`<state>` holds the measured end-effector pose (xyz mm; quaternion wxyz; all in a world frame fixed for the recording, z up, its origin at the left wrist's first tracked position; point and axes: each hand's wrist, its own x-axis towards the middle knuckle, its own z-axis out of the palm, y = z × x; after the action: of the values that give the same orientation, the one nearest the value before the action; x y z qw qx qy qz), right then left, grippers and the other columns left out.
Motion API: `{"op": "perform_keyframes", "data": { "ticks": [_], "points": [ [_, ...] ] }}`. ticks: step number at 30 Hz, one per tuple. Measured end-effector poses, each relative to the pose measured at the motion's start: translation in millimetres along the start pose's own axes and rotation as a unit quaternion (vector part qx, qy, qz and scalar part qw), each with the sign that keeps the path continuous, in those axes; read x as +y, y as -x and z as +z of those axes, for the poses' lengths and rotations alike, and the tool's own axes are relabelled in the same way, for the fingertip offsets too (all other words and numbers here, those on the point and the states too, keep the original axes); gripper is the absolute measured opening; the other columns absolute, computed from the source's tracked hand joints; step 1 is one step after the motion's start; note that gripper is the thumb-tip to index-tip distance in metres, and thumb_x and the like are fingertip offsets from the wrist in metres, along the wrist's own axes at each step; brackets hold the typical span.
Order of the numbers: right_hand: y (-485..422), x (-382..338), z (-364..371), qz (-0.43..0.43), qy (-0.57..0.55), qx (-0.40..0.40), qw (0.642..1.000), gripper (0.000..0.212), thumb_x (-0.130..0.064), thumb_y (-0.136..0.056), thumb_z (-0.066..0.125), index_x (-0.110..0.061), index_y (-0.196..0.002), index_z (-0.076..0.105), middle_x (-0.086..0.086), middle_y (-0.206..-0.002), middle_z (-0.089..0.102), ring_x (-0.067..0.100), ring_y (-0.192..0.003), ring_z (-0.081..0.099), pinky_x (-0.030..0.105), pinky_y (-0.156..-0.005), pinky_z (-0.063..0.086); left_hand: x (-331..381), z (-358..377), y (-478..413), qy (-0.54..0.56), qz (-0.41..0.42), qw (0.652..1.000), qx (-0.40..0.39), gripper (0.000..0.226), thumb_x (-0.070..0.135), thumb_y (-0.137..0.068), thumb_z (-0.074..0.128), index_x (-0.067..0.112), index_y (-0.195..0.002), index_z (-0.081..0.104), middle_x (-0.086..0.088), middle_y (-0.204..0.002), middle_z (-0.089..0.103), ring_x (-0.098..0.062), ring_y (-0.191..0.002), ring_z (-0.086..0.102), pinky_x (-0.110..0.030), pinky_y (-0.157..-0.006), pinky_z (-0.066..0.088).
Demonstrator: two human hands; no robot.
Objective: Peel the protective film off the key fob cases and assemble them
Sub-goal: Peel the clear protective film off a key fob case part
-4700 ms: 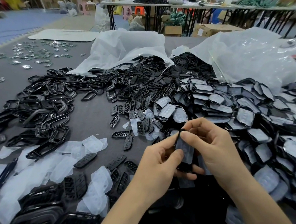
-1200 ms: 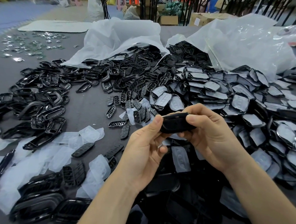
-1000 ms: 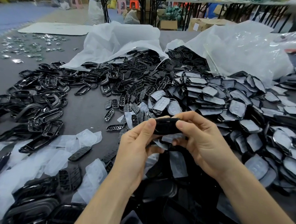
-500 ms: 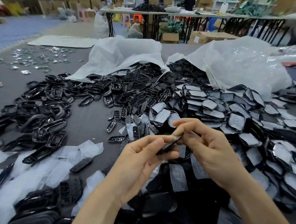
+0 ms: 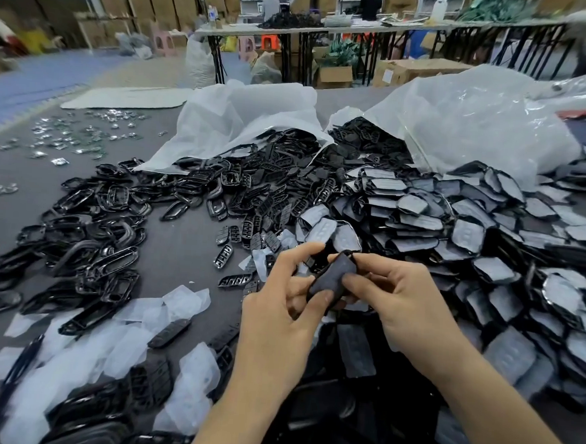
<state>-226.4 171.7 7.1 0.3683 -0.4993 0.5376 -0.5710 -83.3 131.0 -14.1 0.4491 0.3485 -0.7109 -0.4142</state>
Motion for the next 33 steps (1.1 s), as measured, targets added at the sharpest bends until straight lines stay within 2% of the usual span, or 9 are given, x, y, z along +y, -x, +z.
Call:
{"op": "perform_keyframes", "data": {
  "ticks": [3, 7, 10, 14, 18, 23, 26, 30, 33],
  "points": [
    [-1, 2, 0, 0.012, -0.027, 0.008, 1.0, 0.032, 0.007, -0.09, 0.055, -0.018, -0.081, 0.073, 0.002, -0.075, 0.075, 0.006, -0.058, 0.062, 0.014, -0.06, 0.049, 0, 1, 0, 0.023, -0.021, 0.999, -0.013, 0.052, 0.019, -0.086, 0.065, 0.058, -0.116, 0.046, 0.006, -0.075, 0.074, -0.034, -0.067, 0.063, -0.037, -0.067, 0.051],
    [-1, 5, -1, 0.024, -0.044, 0.008, 0.999, 0.03, 0.006, -0.093, 0.051, -0.011, -0.082, 0.073, 0.01, -0.076, 0.074, 0.012, -0.057, 0.066, 0.018, -0.06, 0.052, -1, 4, 0, 0.071, -0.051, 0.996, -0.012, 0.049, 0.015, -0.086, 0.063, 0.055, -0.113, 0.052, 0.005, -0.074, 0.073, -0.017, -0.071, 0.069, -0.025, -0.071, 0.052],
    [-1, 7, 1, 0.053, -0.086, 0.013, 0.995, 0.027, 0.006, -0.093, 0.05, -0.008, -0.088, 0.072, 0.014, -0.077, 0.074, 0.019, -0.057, 0.068, 0.021, -0.06, 0.054, -6, 3, -1, 0.02, -0.045, 0.999, 0.012, 0.039, 0.017, -0.087, 0.065, 0.054, -0.101, 0.061, -0.001, -0.062, 0.063, -0.026, -0.061, 0.058, -0.035, -0.066, 0.051],
    [-2, 6, 3, 0.086, -0.121, 0.041, 0.988, 0.017, 0.0, -0.091, 0.054, -0.005, -0.096, 0.07, 0.013, -0.066, 0.067, 0.019, -0.051, 0.063, 0.021, -0.049, 0.052, -7, 2, -1, -0.009, -0.036, 0.999, 0.009, 0.036, 0.014, -0.088, 0.064, 0.049, -0.099, 0.064, -0.016, -0.08, 0.068, -0.034, -0.078, 0.063, -0.049, -0.075, 0.053],
    [-2, 7, 3, 0.071, -0.09, 0.051, 0.992, 0.014, 0.0, -0.093, 0.052, 0.003, -0.086, 0.063, 0.011, -0.057, 0.063, 0.016, -0.044, 0.059, 0.022, -0.043, 0.049, -9, 4, -1, -0.036, -0.009, 0.999, 0.002, 0.028, 0.028, -0.08, 0.058, 0.047, -0.1, 0.063, -0.003, -0.07, 0.066, -0.017, -0.066, 0.061, -0.035, -0.064, 0.051],
    [-1, 9, 6, 0.035, -0.01, 0.025, 0.999, 0.015, -0.002, -0.094, 0.053, -0.005, -0.084, 0.063, 0.008, -0.058, 0.062, 0.017, -0.046, 0.06, 0.025, -0.044, 0.05, -7, 3, 0, -0.002, -0.014, 1.0, 0.019, 0.009, 0.035, -0.081, 0.061, 0.034, -0.088, 0.067, 0.003, -0.059, 0.063, -0.005, -0.047, 0.056, -0.018, -0.051, 0.043],
    [1, 9, 8, 0.003, 0.035, -0.007, 0.999, 0.017, -0.003, -0.094, 0.054, -0.01, -0.082, 0.064, 0.006, -0.062, 0.064, 0.016, -0.048, 0.061, 0.024, -0.048, 0.049, -8, 1, 0, -0.025, -0.005, 1.0, 0.009, 0.005, 0.028, -0.087, 0.064, 0.03, -0.086, 0.059, 0.005, -0.059, 0.063, -0.012, -0.042, 0.056, -0.024, -0.049, 0.045],
    [3, 8, 10, -0.022, 0.046, -0.016, 0.999, 0.018, -0.003, -0.093, 0.056, -0.014, -0.082, 0.064, 0.004, -0.063, 0.064, 0.017, -0.051, 0.063, 0.025, -0.052, 0.051, -6, 1, -1, -0.015, -0.022, 1.0, 0.001, 0.003, 0.03, -0.084, 0.057, 0.029, -0.082, 0.055, 0.006, -0.064, 0.061, -0.016, -0.054, 0.056, -0.042, -0.059, 0.05],
    [3, 6, 10, -0.035, 0.051, -0.012, 0.998, 0.018, -0.003, -0.093, 0.056, -0.015, -0.084, 0.065, 0.001, -0.066, 0.065, 0.019, -0.057, 0.065, 0.029, -0.057, 0.054, -4, 3, 0, 0.004, -0.016, 1.0, 0.007, 0.006, 0.028, -0.084, 0.055, 0.024, -0.079, 0.054, 0.01, -0.069, 0.058, -0.009, -0.062, 0.053, -0.03, -0.063, 0.043]
  ]
}}
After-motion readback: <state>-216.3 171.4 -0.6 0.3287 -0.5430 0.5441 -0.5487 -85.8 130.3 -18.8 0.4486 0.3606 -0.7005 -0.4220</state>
